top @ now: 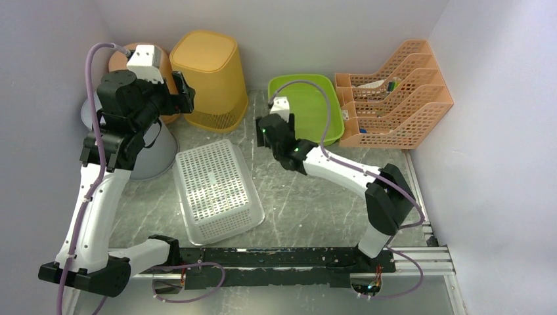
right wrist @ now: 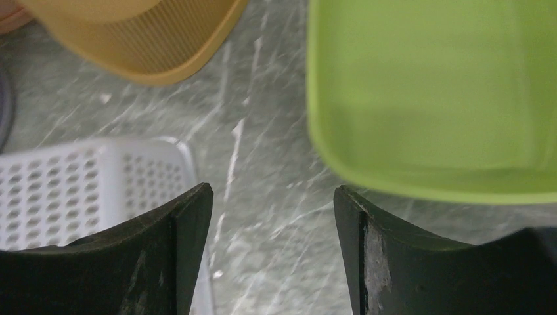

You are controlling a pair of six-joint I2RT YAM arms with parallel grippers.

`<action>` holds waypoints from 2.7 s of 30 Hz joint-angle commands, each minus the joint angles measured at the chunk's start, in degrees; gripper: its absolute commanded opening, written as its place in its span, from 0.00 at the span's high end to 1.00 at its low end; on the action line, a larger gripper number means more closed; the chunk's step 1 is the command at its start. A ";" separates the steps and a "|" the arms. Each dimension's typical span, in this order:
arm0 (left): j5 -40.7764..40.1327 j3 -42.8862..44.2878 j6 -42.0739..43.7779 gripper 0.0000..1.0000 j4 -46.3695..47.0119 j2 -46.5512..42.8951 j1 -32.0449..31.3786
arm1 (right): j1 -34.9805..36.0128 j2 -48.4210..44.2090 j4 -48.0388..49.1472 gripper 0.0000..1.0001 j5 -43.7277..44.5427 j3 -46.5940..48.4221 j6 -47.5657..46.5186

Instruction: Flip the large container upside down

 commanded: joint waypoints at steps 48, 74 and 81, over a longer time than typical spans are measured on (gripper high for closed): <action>1.09 -5.11 0.59 0.00 2.94 -3.48 -0.26 | -19.54 -1.55 21.98 1.00 -38.66 -1.04 8.29; 0.46 -4.23 0.85 0.00 2.13 -3.20 -0.26 | -28.45 24.01 108.98 1.00 -66.24 -26.25 76.78; 1.27 -4.24 0.38 0.00 2.76 -2.68 -0.26 | -34.88 23.18 108.84 1.00 -70.76 -35.89 77.19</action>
